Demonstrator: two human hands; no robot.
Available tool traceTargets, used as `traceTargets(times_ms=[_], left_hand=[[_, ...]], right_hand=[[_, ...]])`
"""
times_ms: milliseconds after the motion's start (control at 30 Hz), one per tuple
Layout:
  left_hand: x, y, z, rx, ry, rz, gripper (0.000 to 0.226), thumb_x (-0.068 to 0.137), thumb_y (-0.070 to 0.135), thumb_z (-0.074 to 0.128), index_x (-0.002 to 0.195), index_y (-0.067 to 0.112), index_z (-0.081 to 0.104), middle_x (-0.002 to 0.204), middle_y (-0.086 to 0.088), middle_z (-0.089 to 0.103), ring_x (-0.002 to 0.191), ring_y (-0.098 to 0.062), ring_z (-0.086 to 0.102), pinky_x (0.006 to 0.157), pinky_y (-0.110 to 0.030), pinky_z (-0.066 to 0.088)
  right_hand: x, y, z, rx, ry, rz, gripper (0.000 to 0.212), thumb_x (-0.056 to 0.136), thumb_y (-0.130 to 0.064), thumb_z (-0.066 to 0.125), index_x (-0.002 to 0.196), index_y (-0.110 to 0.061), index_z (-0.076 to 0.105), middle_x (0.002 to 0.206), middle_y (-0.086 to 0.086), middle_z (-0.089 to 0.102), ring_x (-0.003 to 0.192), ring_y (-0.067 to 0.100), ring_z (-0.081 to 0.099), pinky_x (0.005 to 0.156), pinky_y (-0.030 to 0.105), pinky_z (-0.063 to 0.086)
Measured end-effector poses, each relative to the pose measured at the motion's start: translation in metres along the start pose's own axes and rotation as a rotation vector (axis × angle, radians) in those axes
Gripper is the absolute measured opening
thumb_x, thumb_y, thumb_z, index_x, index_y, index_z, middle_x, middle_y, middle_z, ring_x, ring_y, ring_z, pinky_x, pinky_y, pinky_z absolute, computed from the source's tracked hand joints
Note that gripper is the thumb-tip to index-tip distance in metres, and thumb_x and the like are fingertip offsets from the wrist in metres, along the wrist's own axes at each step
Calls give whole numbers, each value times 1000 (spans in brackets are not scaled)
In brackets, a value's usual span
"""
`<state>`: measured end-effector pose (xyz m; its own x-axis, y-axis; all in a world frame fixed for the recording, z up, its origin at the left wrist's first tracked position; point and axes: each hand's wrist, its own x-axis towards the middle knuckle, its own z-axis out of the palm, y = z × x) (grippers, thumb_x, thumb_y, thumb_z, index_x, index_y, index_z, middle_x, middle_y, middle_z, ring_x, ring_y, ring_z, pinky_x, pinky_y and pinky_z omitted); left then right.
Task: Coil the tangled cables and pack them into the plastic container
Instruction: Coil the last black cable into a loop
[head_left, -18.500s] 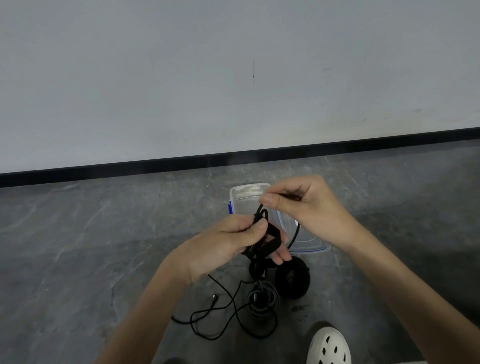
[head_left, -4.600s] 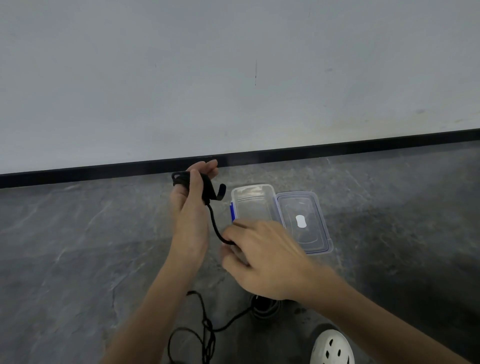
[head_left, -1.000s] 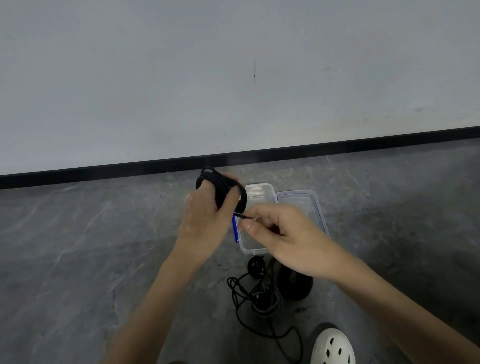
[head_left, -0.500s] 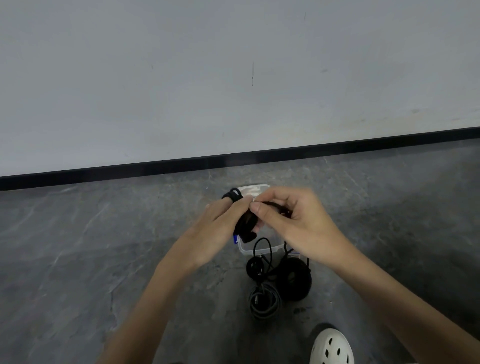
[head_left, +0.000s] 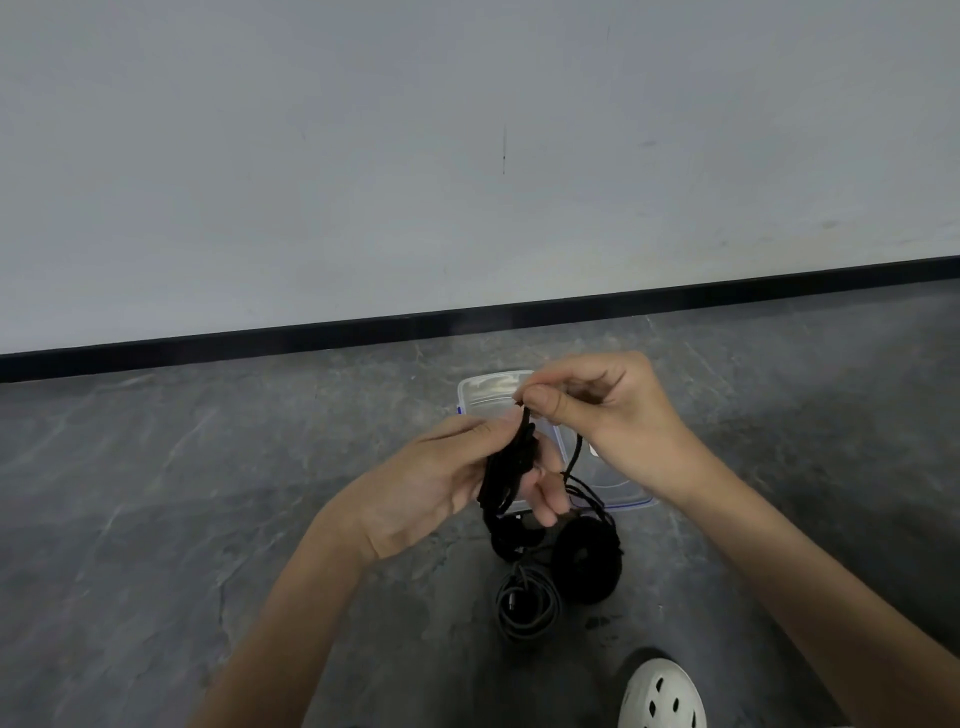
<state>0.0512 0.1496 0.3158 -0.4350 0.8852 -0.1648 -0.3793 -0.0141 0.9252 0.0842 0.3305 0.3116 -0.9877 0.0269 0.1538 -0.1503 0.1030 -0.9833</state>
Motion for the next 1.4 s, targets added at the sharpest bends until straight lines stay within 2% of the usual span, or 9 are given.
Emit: traceTargets(times_ms=[300, 433, 567, 733, 833, 967, 1067, 1200, 1400], left_hand=[[0, 6, 1, -163, 6, 36, 39, 93, 40, 42, 81, 16, 70, 74, -7, 68, 68, -16, 65, 72, -20, 52], [0, 8, -4, -353, 60, 148, 39, 91, 40, 44, 85, 13, 73, 78, -6, 69, 72, -15, 67, 75, -22, 55], [1, 6, -8, -389, 215, 266, 43, 93, 41, 40, 88, 17, 75, 88, -4, 72, 79, -15, 70, 72, -26, 57], [5, 2, -5, -346, 341, 334, 45, 92, 45, 41, 92, 19, 77, 98, -6, 74, 93, -15, 71, 77, -24, 56], [7, 2, -5, -326, 393, 380, 49, 97, 41, 34, 93, 21, 77, 98, -5, 74, 95, -14, 70, 77, -23, 55], [9, 0, -5, -327, 450, 411, 49, 97, 40, 33, 93, 20, 77, 99, -6, 74, 97, -15, 70, 77, -22, 55], [10, 1, -6, -307, 534, 439, 45, 94, 41, 36, 99, 12, 70, 97, -6, 74, 96, -16, 70, 77, -20, 53], [11, 1, -8, -250, 606, 461, 42, 94, 39, 36, 103, 8, 62, 94, -4, 74, 95, -16, 70, 77, -19, 53], [13, 1, -7, -226, 656, 484, 43, 92, 41, 35, 104, 10, 61, 97, -2, 75, 99, -16, 69, 82, -19, 51]], right_hand=[[0, 2, 2, -32, -149, 78, 21, 97, -4, 47, 90, 4, 65, 62, -7, 69, 61, 8, 66, 68, 27, 54], [-4, 1, 13, -58, -227, 172, 32, 100, -3, 39, 82, -11, 64, 64, -4, 65, 63, 16, 62, 72, 32, 52], [-6, 6, 25, -116, -264, 246, 29, 101, -10, 42, 89, 12, 57, 65, 7, 61, 64, 25, 59, 84, 53, 49], [-7, -2, 27, -98, -271, 304, 25, 101, -14, 47, 83, -11, 65, 67, 8, 67, 68, 16, 65, 81, 31, 53], [-9, -3, 26, -56, -295, 366, 24, 102, -14, 44, 88, -13, 63, 76, 10, 72, 82, 18, 69, 96, 45, 51], [-10, -5, 27, 4, -310, 416, 19, 103, -16, 41, 101, -7, 58, 76, 12, 68, 83, 26, 67, 97, 57, 46], [-10, -8, 29, 46, -320, 416, 21, 103, -14, 41, 98, -1, 57, 70, 10, 61, 67, 22, 57, 83, 52, 49], [-11, -10, 30, 19, -352, 385, 20, 100, -8, 44, 99, 2, 61, 72, 7, 66, 57, 14, 48, 63, 27, 42], [-16, -8, 30, 41, -453, 388, 6, 99, -10, 48, 94, -11, 52, 79, 10, 70, 73, 19, 65, 76, 28, 50]])
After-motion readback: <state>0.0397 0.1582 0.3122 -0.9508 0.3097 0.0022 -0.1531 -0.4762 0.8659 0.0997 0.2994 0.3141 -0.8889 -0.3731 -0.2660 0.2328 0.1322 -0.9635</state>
